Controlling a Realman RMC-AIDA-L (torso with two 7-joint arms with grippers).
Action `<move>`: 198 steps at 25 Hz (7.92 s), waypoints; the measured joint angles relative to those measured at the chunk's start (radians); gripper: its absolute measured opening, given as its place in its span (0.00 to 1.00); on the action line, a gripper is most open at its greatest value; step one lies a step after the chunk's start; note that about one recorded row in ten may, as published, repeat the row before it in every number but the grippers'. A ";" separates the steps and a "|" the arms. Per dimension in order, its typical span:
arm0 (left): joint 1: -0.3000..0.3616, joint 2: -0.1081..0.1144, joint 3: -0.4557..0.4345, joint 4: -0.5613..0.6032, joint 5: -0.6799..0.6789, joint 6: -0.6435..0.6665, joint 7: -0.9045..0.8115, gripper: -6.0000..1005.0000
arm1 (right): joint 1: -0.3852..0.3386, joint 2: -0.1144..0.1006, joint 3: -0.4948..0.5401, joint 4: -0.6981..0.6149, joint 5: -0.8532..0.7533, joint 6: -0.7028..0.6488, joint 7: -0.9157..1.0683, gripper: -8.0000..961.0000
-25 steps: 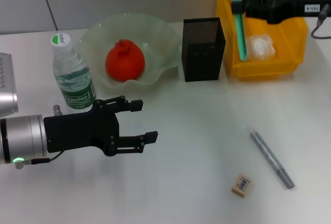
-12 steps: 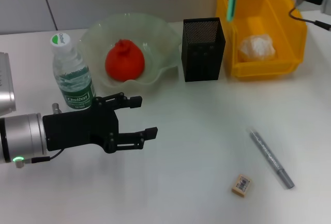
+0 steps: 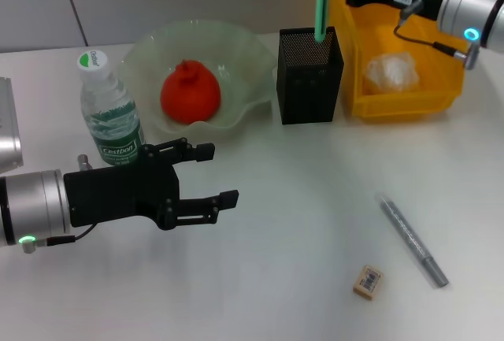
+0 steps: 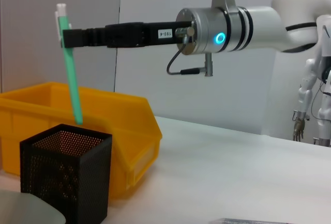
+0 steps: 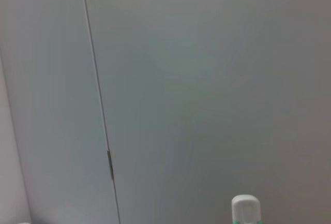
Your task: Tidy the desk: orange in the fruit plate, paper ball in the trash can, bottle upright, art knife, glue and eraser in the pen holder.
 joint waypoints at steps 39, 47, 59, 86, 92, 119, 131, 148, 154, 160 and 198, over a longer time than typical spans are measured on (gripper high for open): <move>0.023 0.001 0.000 0.004 -0.008 0.037 0.000 0.83 | 0.017 0.012 -0.006 0.210 0.154 0.110 -0.231 0.25; 0.028 0.003 0.000 0.007 -0.009 0.043 0.000 0.83 | 0.017 0.012 -0.006 0.212 0.151 0.113 -0.226 0.53; 0.033 0.003 0.000 0.009 -0.009 0.046 0.000 0.83 | 0.013 0.012 -0.006 0.205 0.158 0.094 -0.222 0.83; 0.041 0.001 0.005 0.001 -0.023 0.053 0.012 0.83 | -0.137 -0.104 -0.130 -0.170 -0.027 -0.611 0.203 0.82; 0.053 0.003 0.002 0.006 -0.023 0.060 0.012 0.83 | -0.136 -0.123 -0.120 -0.274 -0.223 -0.811 0.209 0.82; 0.113 -0.002 -0.001 0.005 -0.035 0.096 0.068 0.83 | 0.025 -0.030 -0.416 -0.411 -0.834 -0.913 -0.180 0.82; 0.113 -0.002 0.000 0.004 -0.050 0.083 0.068 0.83 | 0.055 0.007 -0.612 -0.466 -0.911 -0.809 -0.215 0.82; 0.108 0.002 -0.002 0.011 -0.058 0.075 0.058 0.83 | 0.058 0.019 -0.818 -0.505 -0.934 -0.735 -0.202 0.81; 0.107 0.002 -0.002 0.012 -0.061 0.076 0.057 0.83 | 0.052 0.021 -0.871 -0.506 -0.930 -0.701 -0.195 0.81; 0.106 0.002 -0.001 0.012 -0.062 0.078 0.057 0.83 | 0.050 0.023 -0.902 -0.509 -0.917 -0.681 -0.187 0.78; 0.123 0.003 -0.001 0.023 -0.076 0.088 0.052 0.83 | 0.024 0.024 -0.971 -0.485 -0.888 -0.574 -0.183 0.40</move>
